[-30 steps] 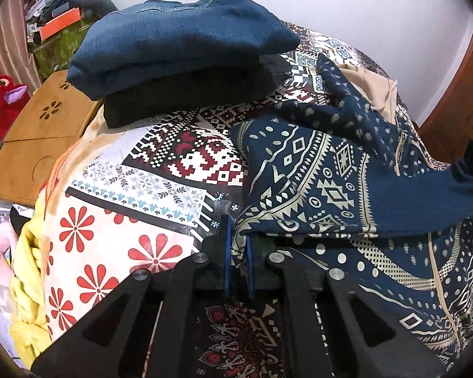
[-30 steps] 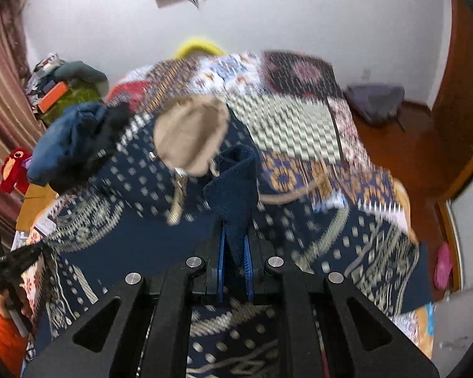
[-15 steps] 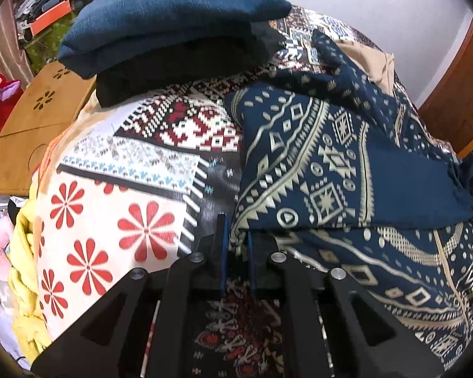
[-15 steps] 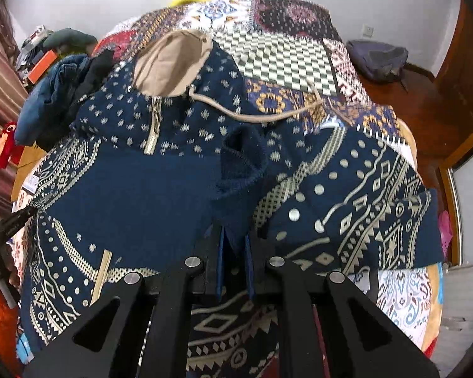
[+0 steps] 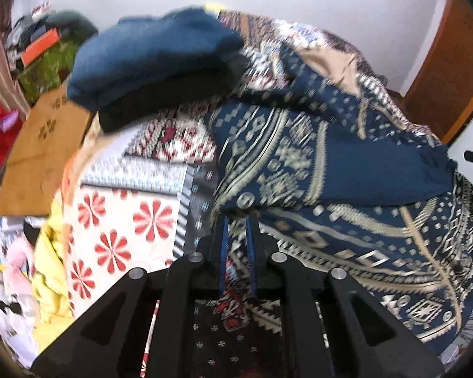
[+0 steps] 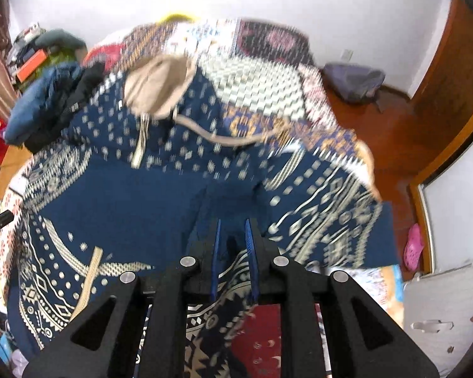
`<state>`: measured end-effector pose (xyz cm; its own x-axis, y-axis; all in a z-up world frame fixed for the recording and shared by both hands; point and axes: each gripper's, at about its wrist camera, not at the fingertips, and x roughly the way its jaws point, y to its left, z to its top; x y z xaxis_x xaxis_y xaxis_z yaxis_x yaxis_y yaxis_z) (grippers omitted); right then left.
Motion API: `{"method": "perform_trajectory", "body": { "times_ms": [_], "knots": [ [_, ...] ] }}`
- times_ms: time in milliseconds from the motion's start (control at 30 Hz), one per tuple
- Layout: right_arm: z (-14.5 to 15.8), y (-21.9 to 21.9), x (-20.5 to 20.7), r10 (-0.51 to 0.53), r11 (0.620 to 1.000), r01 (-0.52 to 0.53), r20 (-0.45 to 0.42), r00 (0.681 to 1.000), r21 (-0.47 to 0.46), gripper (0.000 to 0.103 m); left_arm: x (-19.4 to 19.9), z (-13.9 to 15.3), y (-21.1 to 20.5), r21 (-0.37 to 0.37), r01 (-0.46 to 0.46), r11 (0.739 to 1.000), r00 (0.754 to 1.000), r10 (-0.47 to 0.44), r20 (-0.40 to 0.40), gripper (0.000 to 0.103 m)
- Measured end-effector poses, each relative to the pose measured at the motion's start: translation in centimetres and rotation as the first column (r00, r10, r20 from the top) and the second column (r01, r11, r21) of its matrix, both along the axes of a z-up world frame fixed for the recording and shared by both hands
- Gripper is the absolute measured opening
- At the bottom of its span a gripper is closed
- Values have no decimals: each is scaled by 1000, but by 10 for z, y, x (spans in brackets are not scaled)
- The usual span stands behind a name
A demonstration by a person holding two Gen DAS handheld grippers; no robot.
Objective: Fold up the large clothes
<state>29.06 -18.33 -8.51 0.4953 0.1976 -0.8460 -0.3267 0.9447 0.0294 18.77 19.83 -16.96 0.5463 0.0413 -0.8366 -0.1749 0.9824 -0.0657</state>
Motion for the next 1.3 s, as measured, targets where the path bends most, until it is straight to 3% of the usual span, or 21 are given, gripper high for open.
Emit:
{"method": "perform_trajectory", "body": {
  "times_ms": [100,167,267,300,333,500,633,733,933,1133,1167,1300],
  "knots": [
    [18,-11,-2,-36,999,34,58,998,32,15,7,20,-11,22,26,999,998,-27,51,15],
    [27,-20,-3,-60,998,57,84,995,41,18,13,34,-21,31,42,999,995,-45,93,30],
    [33,-37,-4,-115,993,109,124,986,48,50,23,48,-37,44,47,998,987,-53,154,60],
    [33,-43,-5,-138,990,132,141,980,53,63,27,53,-45,52,48,998,982,-56,182,62],
    [34,-50,-6,-158,987,150,155,975,60,68,32,56,-51,57,49,997,979,-60,197,65],
    [20,-91,-2,-234,968,223,88,968,116,68,60,59,-85,48,103,994,974,-110,198,70],
    [-5,-129,4,-286,930,289,-45,957,226,68,78,51,-105,20,138,990,976,-140,168,70],
    [-33,-158,9,-332,869,371,-171,928,327,68,90,39,-119,-3,154,988,978,-152,143,70],
    [-87,-193,24,-402,750,519,-341,850,410,68,97,21,-131,-26,171,985,980,-167,106,70],
    [-117,-208,45,-438,649,598,-411,799,470,68,101,11,-123,-39,148,988,987,-145,75,70],
    [-118,-210,47,-453,643,607,-406,793,467,67,102,9,-120,-47,137,989,989,-134,70,70],
    [-128,-222,62,-539,619,674,-406,738,403,43,102,6,-112,-71,108,992,993,-104,60,70]
  ]
}}
